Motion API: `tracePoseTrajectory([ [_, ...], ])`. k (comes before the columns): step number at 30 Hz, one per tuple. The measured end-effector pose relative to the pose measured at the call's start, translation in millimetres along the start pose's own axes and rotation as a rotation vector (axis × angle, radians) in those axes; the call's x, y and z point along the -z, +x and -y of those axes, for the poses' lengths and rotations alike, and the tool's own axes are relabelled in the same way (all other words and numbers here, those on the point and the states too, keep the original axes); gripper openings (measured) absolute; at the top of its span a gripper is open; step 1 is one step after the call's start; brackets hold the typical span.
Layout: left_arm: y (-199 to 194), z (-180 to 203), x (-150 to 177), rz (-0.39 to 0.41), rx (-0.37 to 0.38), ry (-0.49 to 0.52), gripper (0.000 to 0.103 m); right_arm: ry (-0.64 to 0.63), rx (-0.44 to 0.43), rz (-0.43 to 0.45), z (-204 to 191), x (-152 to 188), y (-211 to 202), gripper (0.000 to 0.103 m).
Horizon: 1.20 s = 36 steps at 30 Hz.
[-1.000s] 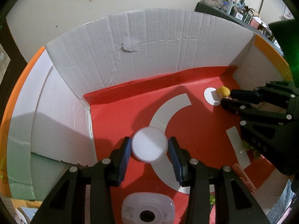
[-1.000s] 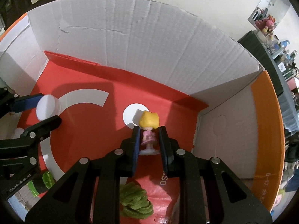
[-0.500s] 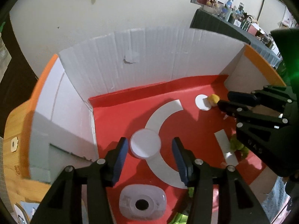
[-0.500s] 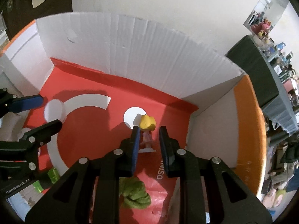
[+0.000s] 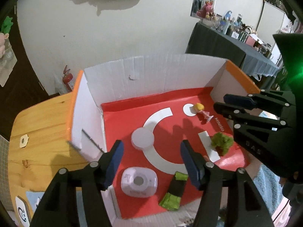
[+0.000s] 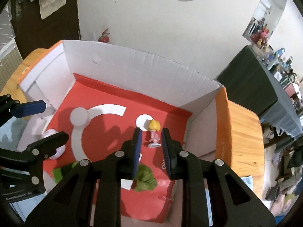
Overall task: Organize objects
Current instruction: 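Lift both tools out of the box back over the towel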
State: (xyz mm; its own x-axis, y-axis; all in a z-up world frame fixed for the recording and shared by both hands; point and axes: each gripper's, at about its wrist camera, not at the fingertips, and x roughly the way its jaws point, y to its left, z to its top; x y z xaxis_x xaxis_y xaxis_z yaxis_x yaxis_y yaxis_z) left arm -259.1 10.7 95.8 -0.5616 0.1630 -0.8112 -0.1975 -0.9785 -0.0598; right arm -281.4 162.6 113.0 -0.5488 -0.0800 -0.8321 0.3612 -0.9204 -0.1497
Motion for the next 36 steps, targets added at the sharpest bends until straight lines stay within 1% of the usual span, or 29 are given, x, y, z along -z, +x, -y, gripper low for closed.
tracePoseTrajectory([
  [4, -18.4, -4.1, 3.1, 0.033, 0.010, -0.015, 0.064, 0.002, -0.002, 0.026, -10.7, 5.3, -14.4, 0.021],
  [6, -31.3, -6.9, 6.4, 0.064, -0.003, -0.017, 0.068, 0.001, -0.008, 0.039, -11.6, 7.1, -19.5, 0.021],
  [7, -35.2, -7.2, 7.4, 0.077, -0.009, -0.019, 0.072, 0.006, -0.009, 0.049, -11.7, 8.1, -23.2, 0.022],
  [9, -45.5, -9.0, 9.2, 0.099, -0.013, -0.025, 0.073, 0.019, -0.011, 0.070, -16.2, 12.6, -33.2, 0.033],
  [11, -55.4, -11.0, 12.0, 0.117, -0.009, -0.036, 0.073, 0.025, -0.010, 0.103, -17.7, 16.1, -42.9, 0.071],
  [12, -58.9, -11.3, 13.7, 0.126, -0.009, -0.038, 0.073, 0.024, -0.002, 0.126, -18.2, 17.4, -48.6, 0.073],
  [15, -72.4, -10.7, 21.3, 0.163, -0.022, -0.036, 0.074, 0.022, 0.019, 0.162, -19.8, 21.8, -61.1, 0.073],
  [20, -94.0, -6.9, 36.2, 0.220, -0.025, -0.035, 0.084, 0.053, 0.031, 0.209, -16.8, 31.4, -80.9, 0.073],
  [21, -98.0, -6.3, 38.5, 0.228, -0.022, -0.034, 0.084, 0.054, 0.037, 0.225, -17.0, 33.7, -86.4, 0.073],
  [24, -109.1, -3.1, 47.6, 0.253, -0.017, -0.038, 0.085, 0.064, 0.042, 0.261, -16.4, 41.4, -100.8, 0.078],
  [25, -113.7, -2.5, 51.8, 0.263, -0.010, -0.047, 0.087, 0.074, 0.036, 0.274, -15.8, 44.9, -106.3, 0.082],
  [26, -117.0, -1.7, 55.1, 0.272, -0.012, -0.051, 0.090, 0.084, 0.029, 0.287, -15.2, 48.0, -110.9, 0.083],
  [30, -130.2, 4.3, 70.3, 0.315, -0.044, -0.043, 0.094, 0.098, 0.022, 0.342, -16.5, 63.8, -131.2, 0.084],
  [32, -136.1, 6.2, 79.5, 0.332, -0.042, -0.052, 0.099, 0.108, 0.021, 0.366, -16.7, 73.6, -140.5, 0.092],
  [36, -146.6, 7.1, 97.7, 0.362, -0.052, -0.086, 0.100, 0.110, 0.023, 0.412, -20.9, 95.3, -157.4, 0.094],
])
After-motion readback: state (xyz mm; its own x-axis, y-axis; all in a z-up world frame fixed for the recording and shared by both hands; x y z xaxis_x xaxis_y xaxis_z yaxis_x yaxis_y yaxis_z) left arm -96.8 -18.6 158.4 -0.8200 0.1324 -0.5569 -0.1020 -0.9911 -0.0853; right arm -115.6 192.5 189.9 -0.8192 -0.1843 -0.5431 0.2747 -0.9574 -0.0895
